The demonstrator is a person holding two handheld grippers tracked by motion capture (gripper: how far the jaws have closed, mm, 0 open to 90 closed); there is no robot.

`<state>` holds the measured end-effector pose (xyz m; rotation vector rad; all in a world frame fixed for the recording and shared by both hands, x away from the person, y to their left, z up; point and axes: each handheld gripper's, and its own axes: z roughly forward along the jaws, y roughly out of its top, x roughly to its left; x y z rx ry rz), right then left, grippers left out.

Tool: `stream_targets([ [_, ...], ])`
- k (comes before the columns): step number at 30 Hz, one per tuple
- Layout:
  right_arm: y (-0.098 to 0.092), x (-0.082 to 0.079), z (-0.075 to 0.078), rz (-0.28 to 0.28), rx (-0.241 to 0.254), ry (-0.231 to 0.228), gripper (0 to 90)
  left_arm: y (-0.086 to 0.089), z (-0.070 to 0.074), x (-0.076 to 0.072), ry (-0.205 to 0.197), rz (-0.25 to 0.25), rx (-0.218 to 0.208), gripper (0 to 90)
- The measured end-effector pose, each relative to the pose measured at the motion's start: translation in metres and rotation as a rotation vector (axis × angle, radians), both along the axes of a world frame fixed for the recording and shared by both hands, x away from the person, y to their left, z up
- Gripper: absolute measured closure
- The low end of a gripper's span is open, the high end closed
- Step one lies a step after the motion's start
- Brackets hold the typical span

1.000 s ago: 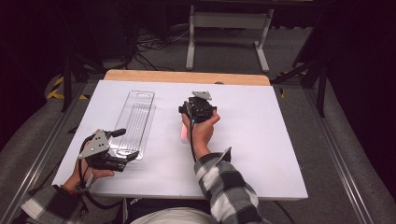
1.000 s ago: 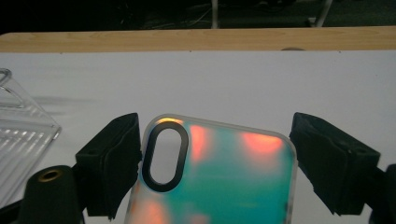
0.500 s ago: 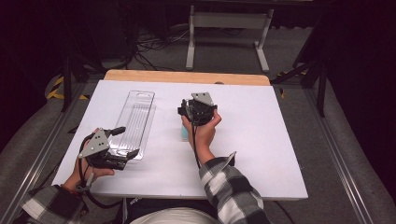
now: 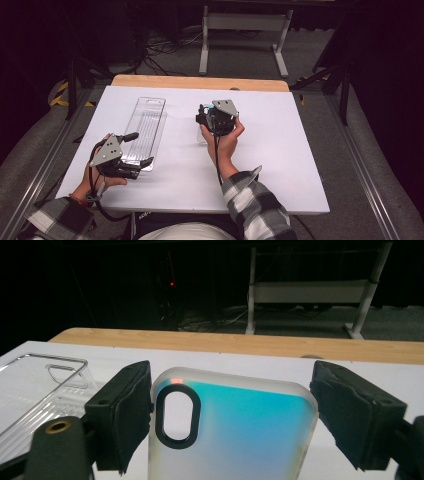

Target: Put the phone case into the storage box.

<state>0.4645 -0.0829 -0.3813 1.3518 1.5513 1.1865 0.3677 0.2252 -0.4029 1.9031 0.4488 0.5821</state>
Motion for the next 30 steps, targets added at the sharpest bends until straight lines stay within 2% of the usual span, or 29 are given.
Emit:
stream_targets([
  [8, -0.004, -0.015, 0.006, 0.029, -0.003, -0.067, 18.9, -0.012, 0.004, 0.004, -0.008, -0.003, 0.005, 10.5],
  [11, -0.002, -0.022, 0.008, 0.042, -0.029, -0.096, 18.9, -0.021, 0.006, 0.007, -0.011, -0.008, 0.004, 10.6],
  [19, 0.002, -0.036, 0.015, 0.091, -0.034, -0.127, 18.9, -0.049, 0.008, 0.012, -0.021, -0.018, 0.037, 11.4],
  [24, 0.003, -0.043, 0.02, 0.116, -0.033, -0.14, 18.9, -0.061, 0.009, 0.019, 0.004, -0.01, 0.03, 11.9],
  [26, 0.004, -0.045, 0.022, 0.123, -0.034, -0.14, 18.9, -0.063, 0.01, 0.022, 0.012, -0.036, 0.014, 11.9],
  [28, 0.004, -0.047, 0.023, 0.127, -0.036, -0.144, 18.9, -0.067, 0.011, 0.024, 0.016, -0.032, 0.014, 11.9],
  [30, 0.005, -0.05, 0.025, 0.136, -0.04, -0.144, 18.9, -0.071, 0.013, 0.026, 0.033, -0.056, 0.007, 13.6],
])
